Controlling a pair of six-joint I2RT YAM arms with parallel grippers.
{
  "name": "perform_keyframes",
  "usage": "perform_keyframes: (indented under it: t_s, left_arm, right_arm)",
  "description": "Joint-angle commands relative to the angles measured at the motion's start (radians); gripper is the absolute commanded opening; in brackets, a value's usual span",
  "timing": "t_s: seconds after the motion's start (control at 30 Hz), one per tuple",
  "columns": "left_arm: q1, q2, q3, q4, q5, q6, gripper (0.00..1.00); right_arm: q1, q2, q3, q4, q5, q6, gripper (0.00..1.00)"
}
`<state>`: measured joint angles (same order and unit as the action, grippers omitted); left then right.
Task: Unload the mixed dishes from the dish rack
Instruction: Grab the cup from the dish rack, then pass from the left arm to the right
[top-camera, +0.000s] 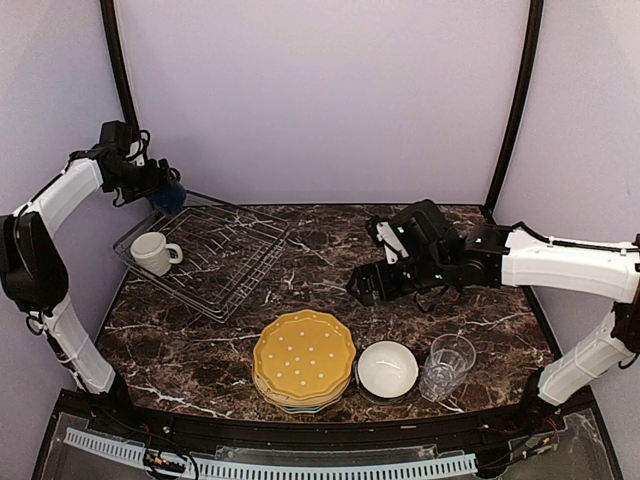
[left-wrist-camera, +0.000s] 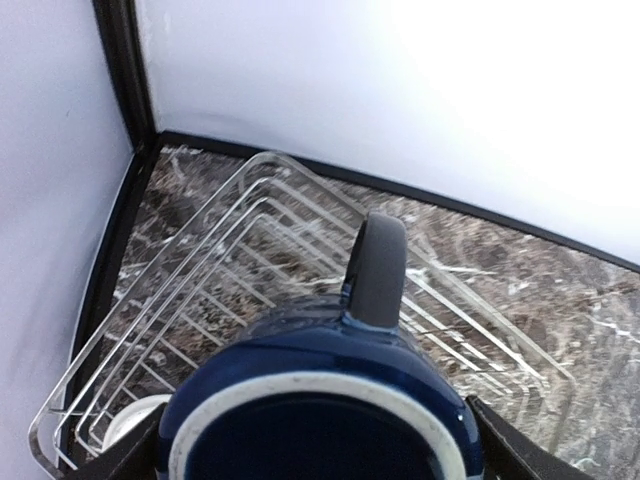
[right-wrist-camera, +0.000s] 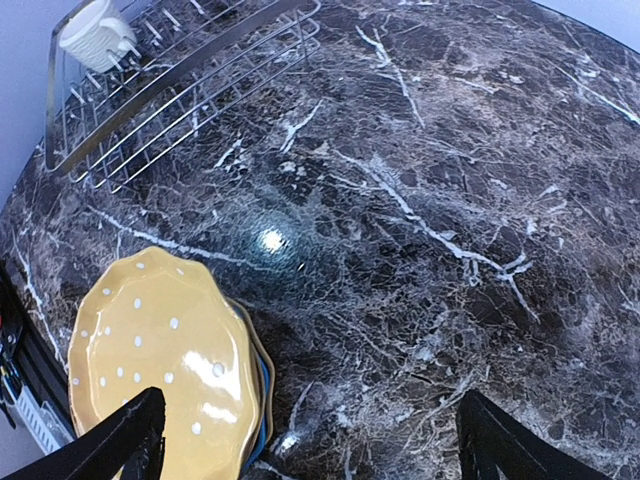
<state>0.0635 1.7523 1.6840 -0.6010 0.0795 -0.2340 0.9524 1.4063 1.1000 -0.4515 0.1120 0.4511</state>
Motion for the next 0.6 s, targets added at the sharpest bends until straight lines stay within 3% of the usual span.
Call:
perform_keyframes:
  t_s: [0.0, 0.13, 0.3, 0.43, 0.57]
  left_arm:
    - [0.006, -0.149, -0.094, 0.196, 0.287, -0.069, 0.46]
    - [0.006, -0.195, -0.211, 0.387, 0.528, -0.2, 0.46]
    - [-0.048, -0.19, -0.35, 0.747, 0.77, -0.483, 0.45]
    - [-0.184, -0.16, -0.449, 1.087, 0.861, -0.713, 0.45]
    - [-0.338, -0.132, -0.499, 1.212, 0.857, -0.778, 0.45]
  right_arm:
    - [-0.007, 0.024, 0.042, 0.002, 0.114, 0.09, 0.99]
    - [-0.009, 0.028, 0.06, 0.043, 0.093, 0.095, 0.99]
    - [-0.009, 0.01, 0.051, 0.184, -0.047, 0.043, 0.99]
    - [-0.013, -0.042, -0.045, 0.414, -0.157, 0.04, 0.99]
    - [-0.02, -0.047, -0.084, 0.602, -0.267, 0.043, 0.99]
